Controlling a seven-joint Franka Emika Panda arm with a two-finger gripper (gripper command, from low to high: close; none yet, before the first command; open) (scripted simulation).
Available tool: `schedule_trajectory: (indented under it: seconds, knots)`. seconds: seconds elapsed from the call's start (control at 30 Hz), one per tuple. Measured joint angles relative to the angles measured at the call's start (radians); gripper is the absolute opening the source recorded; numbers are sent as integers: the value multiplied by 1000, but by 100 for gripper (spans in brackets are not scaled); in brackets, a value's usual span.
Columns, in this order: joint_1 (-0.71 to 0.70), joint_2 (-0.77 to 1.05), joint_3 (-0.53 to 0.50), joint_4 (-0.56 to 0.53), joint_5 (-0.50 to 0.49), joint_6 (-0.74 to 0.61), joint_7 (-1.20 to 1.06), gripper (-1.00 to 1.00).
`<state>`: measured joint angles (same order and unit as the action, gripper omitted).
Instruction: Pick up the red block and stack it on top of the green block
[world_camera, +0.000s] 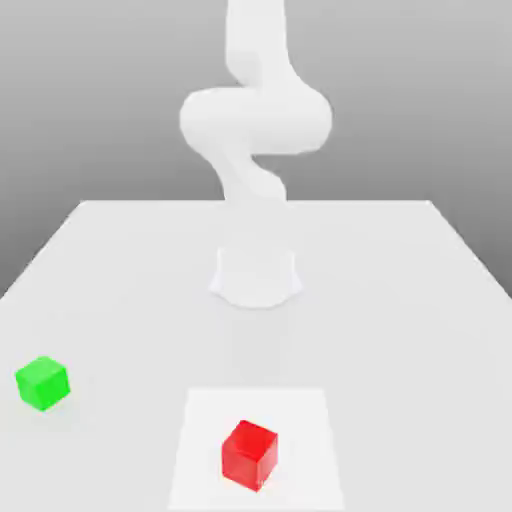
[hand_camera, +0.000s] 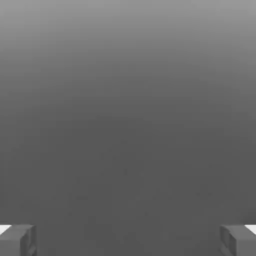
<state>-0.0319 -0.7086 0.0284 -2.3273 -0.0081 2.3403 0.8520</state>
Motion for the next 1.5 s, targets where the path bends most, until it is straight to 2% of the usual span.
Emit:
schedule_trajectory:
  seconds: [0.47,0.77,0.93,0.97,1.2,1.37,1.5]
  knots:
    - [-111,516,93,-154,-76,229,314,0]
    - [-118,836,96,-248,-47,381,454,0]
    - [-90,1016,59,-231,-86,524,495,0]
    - [-84,1039,51,-227,-92,543,500,-100]
    - [-85,1039,53,-227,-94,544,502,-100]
    - [-104,881,82,-252,-41,411,463,-100]
    - [-195,819,-22,-267,-21,363,561,-100]
